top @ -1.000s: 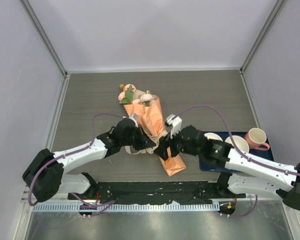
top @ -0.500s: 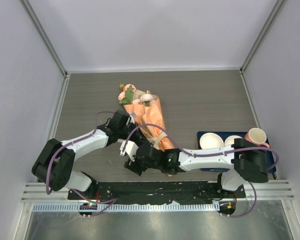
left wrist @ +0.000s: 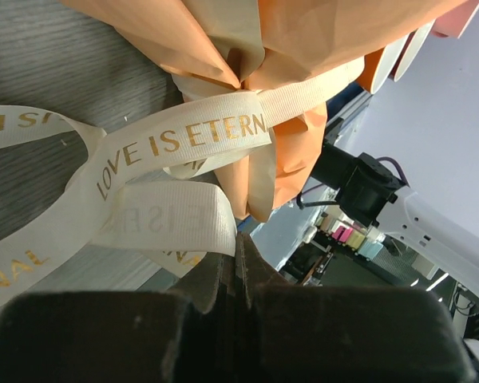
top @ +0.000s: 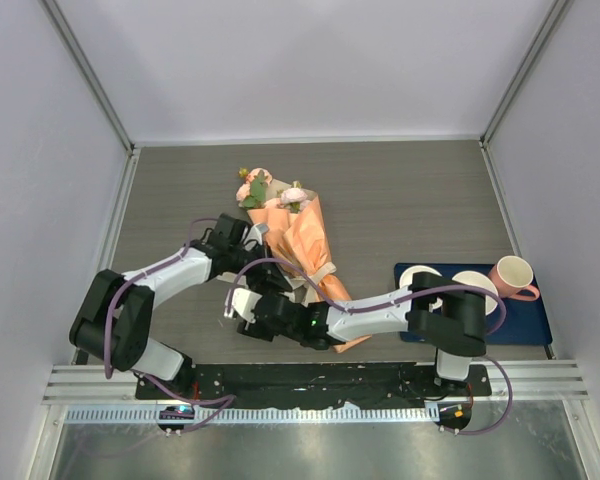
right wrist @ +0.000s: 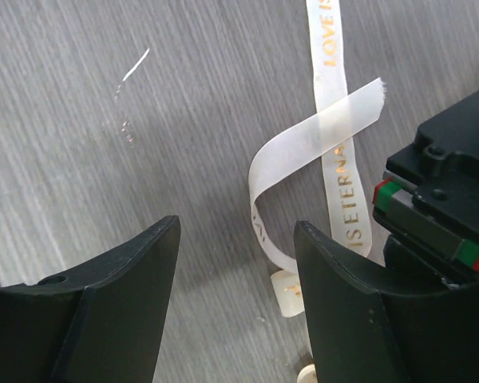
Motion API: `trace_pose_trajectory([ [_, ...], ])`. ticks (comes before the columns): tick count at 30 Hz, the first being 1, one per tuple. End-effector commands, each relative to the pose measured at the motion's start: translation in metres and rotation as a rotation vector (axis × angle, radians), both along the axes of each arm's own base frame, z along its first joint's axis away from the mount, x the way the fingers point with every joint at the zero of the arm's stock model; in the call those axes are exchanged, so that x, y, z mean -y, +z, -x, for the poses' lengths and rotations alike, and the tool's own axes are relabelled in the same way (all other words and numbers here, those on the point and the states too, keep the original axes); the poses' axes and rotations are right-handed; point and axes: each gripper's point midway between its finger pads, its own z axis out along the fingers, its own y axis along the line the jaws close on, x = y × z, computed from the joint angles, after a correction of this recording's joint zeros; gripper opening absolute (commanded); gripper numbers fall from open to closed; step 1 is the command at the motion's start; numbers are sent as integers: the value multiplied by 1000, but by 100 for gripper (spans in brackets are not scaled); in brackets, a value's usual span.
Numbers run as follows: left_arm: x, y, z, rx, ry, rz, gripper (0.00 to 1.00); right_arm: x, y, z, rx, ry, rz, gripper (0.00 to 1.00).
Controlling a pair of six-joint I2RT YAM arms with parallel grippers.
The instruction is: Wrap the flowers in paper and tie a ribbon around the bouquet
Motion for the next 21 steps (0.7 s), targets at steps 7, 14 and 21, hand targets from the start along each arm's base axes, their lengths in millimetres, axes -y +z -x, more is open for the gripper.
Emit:
trace_pose_trajectory([
  [7, -13, 7, 6, -6, -57, 60, 0, -16, 10, -27, 78, -34, -96, 63],
  [14, -14, 9, 8, 4, -75, 78, 0, -14, -18, -34, 64, -55, -45, 43],
  [21, -15, 7, 9, 4, -78, 75, 0, -18, -23, -35, 60, -57, -36, 42],
])
